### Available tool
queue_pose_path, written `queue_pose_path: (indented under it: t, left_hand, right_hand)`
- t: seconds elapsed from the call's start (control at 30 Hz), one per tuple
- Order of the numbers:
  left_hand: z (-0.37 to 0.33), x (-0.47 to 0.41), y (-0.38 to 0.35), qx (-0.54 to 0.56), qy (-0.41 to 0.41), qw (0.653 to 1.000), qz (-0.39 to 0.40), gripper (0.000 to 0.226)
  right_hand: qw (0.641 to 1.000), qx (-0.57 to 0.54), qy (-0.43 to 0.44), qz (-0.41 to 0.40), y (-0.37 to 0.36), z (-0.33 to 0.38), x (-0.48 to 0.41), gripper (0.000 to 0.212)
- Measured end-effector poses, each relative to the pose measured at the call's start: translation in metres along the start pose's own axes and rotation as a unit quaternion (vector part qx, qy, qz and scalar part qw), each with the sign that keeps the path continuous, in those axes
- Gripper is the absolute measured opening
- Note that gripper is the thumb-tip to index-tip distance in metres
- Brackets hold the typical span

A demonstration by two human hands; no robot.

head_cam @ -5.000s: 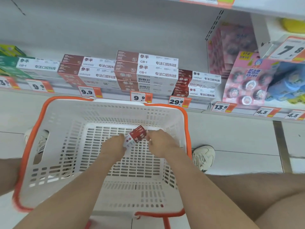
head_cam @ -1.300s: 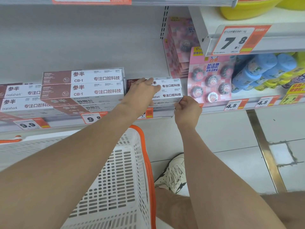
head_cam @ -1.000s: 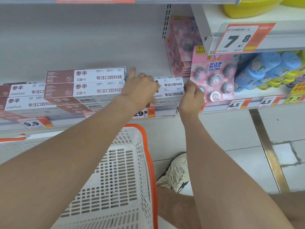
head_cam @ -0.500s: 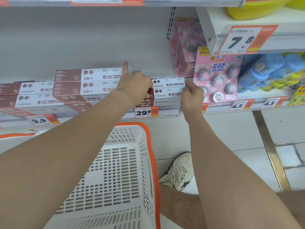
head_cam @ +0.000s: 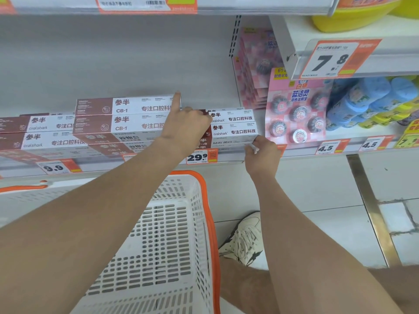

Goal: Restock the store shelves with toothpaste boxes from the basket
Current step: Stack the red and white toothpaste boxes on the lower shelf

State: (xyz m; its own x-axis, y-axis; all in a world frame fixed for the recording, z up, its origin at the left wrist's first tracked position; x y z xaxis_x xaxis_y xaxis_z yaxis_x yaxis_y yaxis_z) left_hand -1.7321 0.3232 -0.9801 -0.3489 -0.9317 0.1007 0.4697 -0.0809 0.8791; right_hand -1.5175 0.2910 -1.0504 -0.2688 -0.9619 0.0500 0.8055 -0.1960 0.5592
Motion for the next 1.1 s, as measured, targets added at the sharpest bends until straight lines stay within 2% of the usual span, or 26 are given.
queue_pose_path:
  t: [0.07,0.1,0.47,0.93,1.03,1.1]
  left_hand:
    - [0.0,0.0,-0.003,-0.003,0.002,1.0,-0.003,0.033]
    - [0.0,0.001,-0.004,-0.006,0.002,1.0,-0.005,0.033]
    - [0.0,0.0,-0.007,0.0,0.005,1.0,-0.001,0.032]
    - [-0.001,0.005,0.0,-0.016,-0.002,1.0,0.021,0.032]
    - [-0.001,0.005,0.0,-0.01,-0.003,1.0,0.024,0.032]
    - [-0.001,0.006,0.0,-0.009,-0.003,1.0,0.023,0.032]
  right_hand:
    - [1.0,-0.005,0.0,-0.002,-0.002,-0.004,-0.002,0.014]
    - [1.0,-0.012,-0.004,-0.005,-0.003,-0.006,-0.002,0.012]
    - [0.999,-0.021,-0.027,-0.014,-0.007,-0.013,-0.008,0.007]
    - [0.999,0.022,-0.046,-0.006,-0.006,-0.003,-0.003,0.008]
    - [0.998,0.033,-0.049,0.01,-0.006,-0.002,-0.003,0.012]
    - [0.999,0.024,-0.041,0.012,-0.005,0.006,0.001,0.026]
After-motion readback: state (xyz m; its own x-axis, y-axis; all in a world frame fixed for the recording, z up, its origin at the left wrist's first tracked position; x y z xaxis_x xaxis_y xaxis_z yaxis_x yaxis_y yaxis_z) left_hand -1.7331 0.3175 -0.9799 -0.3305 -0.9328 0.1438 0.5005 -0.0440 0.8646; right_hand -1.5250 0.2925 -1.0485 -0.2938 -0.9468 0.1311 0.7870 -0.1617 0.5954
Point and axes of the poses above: each hand's wrist, its own x-axis away from the middle knuckle, its own y-axis out of the back of the hand, z = x × y, the point moved 3 cm from there along -x, towards the middle knuckle, and after that the axes turned 15 degrees about -x, right-handed, at the moved point
